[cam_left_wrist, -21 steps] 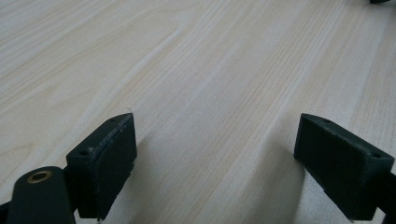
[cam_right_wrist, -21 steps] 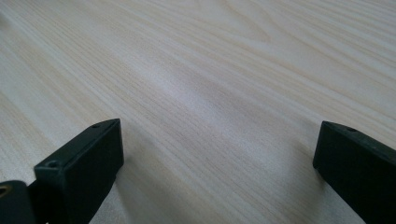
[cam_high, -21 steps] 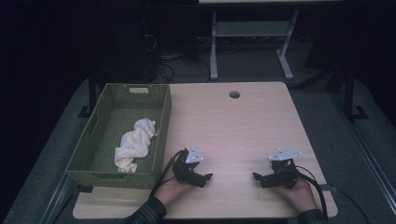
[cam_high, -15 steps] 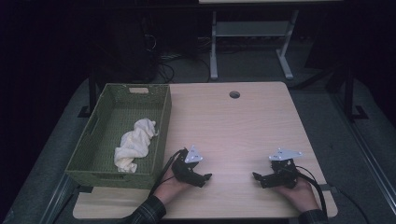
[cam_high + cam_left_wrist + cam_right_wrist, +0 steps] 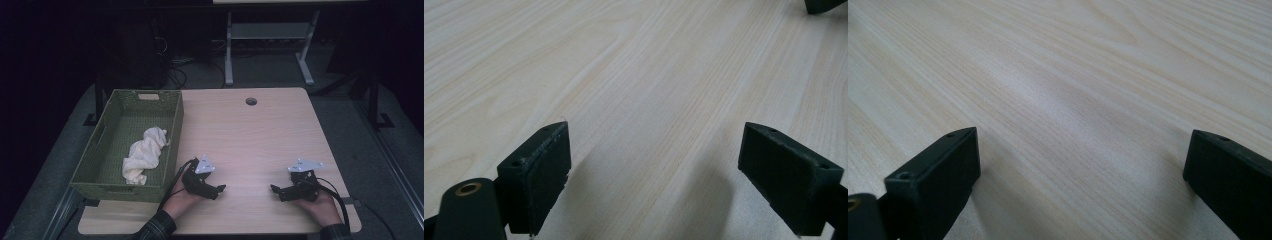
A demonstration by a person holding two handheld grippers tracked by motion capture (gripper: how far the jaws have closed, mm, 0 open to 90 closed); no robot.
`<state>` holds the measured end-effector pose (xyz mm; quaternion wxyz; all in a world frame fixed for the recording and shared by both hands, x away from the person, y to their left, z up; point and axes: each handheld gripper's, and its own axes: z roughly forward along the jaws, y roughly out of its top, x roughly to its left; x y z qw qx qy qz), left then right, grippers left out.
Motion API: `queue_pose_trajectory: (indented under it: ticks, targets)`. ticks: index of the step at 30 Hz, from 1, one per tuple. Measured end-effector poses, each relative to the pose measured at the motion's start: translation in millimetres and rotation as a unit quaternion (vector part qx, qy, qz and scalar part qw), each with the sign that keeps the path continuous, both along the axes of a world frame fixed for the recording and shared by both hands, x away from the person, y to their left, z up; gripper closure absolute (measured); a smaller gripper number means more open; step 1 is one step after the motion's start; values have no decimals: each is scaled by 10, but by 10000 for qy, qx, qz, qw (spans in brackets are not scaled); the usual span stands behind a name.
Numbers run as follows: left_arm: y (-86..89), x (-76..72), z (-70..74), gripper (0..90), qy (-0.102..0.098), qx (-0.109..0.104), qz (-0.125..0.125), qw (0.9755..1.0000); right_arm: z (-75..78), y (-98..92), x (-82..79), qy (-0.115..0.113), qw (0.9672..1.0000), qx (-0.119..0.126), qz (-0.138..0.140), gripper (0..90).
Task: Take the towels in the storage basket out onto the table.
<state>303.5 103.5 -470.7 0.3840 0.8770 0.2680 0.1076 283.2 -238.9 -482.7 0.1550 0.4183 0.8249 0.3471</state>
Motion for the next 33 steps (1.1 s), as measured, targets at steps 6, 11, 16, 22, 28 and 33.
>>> queue_pose_trajectory:
  ticks: [6, 11, 16, 22, 28, 33]
  targets:
    - [1, 8, 44, 131, 9, -56, 14, 10000, 0, 0, 0, -1, 10000, -7, -3, 13]
    - [2, 18, 97, 132, -13, -63, 42, 10000, 0, 0, 0, -1, 10000, -7, -4, 13]
    - [8, 31, 128, 133, -6, -114, 63, 9999, 1, 0, -1, 2, 10000, -9, -10, 13]
    - [5, 41, 159, 132, 55, -118, 80, 9999, 2, 2, -3, 24, 10000, -1, -17, 13]
    - [7, 44, 218, 133, 61, -192, 112, 9997, 1, 2, -3, 21, 10000, 1, -18, 13]
    - [12, 59, 290, 133, 54, -250, 134, 9996, 1, 2, -3, 20, 10000, 5, -19, 13]
